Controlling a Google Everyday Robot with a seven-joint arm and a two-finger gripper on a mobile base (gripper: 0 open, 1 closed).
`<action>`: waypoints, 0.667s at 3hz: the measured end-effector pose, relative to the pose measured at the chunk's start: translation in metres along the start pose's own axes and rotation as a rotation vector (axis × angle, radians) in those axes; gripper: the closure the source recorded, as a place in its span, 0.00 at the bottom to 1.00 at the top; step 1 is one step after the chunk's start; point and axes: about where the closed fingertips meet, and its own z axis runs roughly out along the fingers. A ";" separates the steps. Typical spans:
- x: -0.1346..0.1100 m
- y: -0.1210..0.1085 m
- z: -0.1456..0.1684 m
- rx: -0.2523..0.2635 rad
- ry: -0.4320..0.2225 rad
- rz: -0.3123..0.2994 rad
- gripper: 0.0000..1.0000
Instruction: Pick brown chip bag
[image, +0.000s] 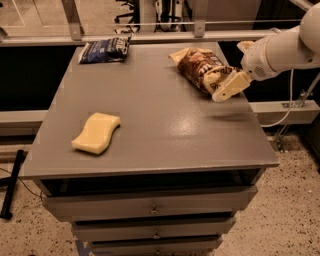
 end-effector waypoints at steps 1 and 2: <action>-0.003 -0.005 0.019 -0.010 -0.053 0.055 0.17; -0.006 -0.006 0.031 -0.018 -0.104 0.085 0.40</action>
Offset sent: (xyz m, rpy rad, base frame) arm 0.0324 0.0217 -0.0146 0.2081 -0.0092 -0.0037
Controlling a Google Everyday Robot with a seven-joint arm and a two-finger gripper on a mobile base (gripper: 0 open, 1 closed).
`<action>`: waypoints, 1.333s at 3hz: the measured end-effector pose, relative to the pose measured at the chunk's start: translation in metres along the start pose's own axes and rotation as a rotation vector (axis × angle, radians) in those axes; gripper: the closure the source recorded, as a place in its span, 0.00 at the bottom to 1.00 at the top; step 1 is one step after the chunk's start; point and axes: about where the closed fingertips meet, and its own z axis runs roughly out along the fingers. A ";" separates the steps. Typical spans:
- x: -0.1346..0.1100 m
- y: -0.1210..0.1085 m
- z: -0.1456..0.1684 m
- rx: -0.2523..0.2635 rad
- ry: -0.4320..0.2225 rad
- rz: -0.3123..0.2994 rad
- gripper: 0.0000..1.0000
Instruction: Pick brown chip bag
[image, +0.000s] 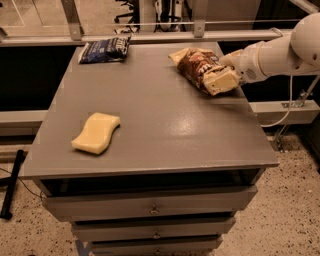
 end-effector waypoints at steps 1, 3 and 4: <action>-0.004 0.001 0.005 -0.007 -0.038 0.015 0.64; -0.020 0.009 -0.007 -0.016 -0.100 -0.008 1.00; -0.042 0.014 -0.029 -0.023 -0.185 -0.040 1.00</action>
Offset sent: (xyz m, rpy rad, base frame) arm -0.0035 0.0052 0.0127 0.0738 -0.0420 0.0202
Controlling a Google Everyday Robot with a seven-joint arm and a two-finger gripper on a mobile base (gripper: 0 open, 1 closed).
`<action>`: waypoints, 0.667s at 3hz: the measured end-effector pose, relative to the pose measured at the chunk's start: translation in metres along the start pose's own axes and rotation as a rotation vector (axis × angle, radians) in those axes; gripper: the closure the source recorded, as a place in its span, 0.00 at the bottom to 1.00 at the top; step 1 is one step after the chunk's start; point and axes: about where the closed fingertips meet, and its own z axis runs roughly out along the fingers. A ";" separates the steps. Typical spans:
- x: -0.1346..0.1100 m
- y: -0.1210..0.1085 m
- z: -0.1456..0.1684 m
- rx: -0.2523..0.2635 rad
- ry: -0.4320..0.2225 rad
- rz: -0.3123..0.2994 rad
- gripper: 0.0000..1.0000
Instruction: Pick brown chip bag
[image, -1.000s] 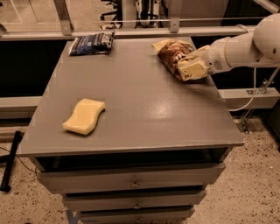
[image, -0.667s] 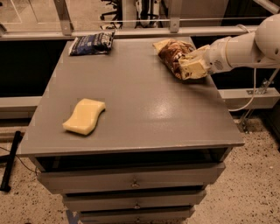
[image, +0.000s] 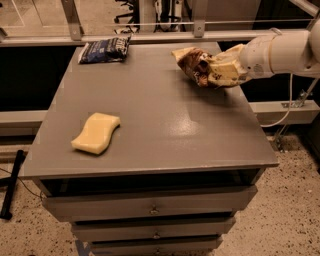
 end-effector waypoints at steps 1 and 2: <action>-0.029 0.003 -0.028 -0.006 -0.118 -0.033 1.00; -0.059 0.008 -0.055 -0.025 -0.182 -0.057 1.00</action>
Offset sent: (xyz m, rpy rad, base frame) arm -0.0668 -0.0084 0.1174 0.1565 -0.1569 0.1544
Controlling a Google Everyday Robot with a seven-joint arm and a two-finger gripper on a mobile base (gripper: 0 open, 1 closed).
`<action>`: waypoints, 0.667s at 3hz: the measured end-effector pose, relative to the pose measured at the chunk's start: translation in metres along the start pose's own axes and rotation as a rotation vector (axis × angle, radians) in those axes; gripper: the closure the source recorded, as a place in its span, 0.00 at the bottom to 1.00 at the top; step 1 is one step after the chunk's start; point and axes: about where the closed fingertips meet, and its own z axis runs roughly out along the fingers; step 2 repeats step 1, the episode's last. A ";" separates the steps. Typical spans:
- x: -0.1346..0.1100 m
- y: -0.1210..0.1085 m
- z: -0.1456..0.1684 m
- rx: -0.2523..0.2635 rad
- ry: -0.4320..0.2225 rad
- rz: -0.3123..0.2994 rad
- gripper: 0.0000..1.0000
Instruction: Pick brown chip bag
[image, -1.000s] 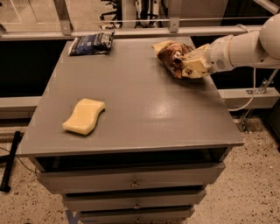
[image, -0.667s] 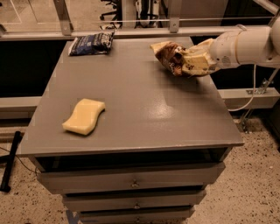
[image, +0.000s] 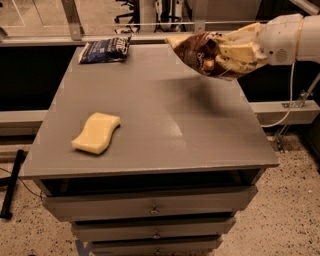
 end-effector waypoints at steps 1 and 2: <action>-0.002 0.001 -0.001 -0.006 -0.005 0.000 1.00; -0.002 0.001 -0.001 -0.006 -0.005 0.000 1.00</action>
Offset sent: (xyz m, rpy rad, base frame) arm 0.0000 0.0000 0.0000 0.0000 0.0000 0.0000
